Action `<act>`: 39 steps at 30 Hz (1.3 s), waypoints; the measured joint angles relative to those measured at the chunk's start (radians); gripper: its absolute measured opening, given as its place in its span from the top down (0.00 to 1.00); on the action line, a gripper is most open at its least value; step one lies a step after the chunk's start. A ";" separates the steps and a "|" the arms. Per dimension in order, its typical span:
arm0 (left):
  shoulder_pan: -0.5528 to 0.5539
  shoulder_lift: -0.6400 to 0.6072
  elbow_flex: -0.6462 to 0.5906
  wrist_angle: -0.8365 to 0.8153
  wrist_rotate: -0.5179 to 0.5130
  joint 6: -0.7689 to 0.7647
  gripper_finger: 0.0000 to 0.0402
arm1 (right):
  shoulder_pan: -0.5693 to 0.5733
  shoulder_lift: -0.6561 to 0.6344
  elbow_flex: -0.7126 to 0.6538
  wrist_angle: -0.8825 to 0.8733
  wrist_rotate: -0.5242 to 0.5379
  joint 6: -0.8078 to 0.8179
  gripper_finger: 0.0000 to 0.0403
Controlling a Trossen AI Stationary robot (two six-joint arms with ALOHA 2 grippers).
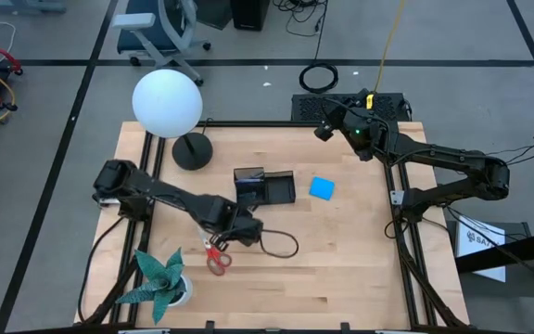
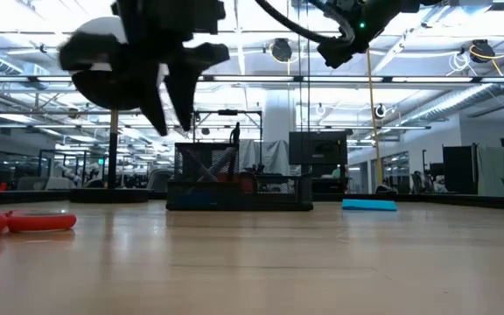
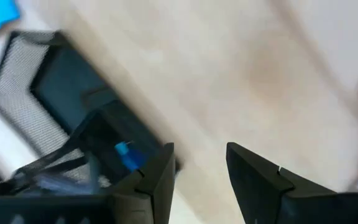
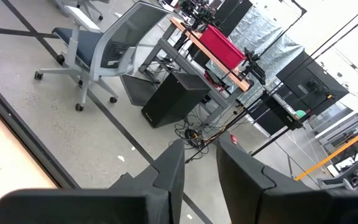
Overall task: Pick and place office supplies into organizer
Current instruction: Put the red scissors into the black desk organizer
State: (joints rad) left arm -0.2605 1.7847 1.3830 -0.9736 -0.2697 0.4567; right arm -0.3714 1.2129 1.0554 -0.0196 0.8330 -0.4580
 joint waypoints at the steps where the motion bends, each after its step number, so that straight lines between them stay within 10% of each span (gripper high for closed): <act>1: -0.014 0.000 0.000 -0.001 0.008 -0.012 0.62 | 0.000 0.000 0.000 0.000 0.000 0.000 0.79; 39: -0.227 0.008 -0.225 0.194 0.168 -0.498 0.62 | 0.000 0.000 0.000 0.000 0.000 0.000 0.79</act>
State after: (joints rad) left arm -0.4875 1.7931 1.1580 -0.7800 -0.1021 -0.0411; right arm -0.3714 1.2129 1.0554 -0.0196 0.8330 -0.4579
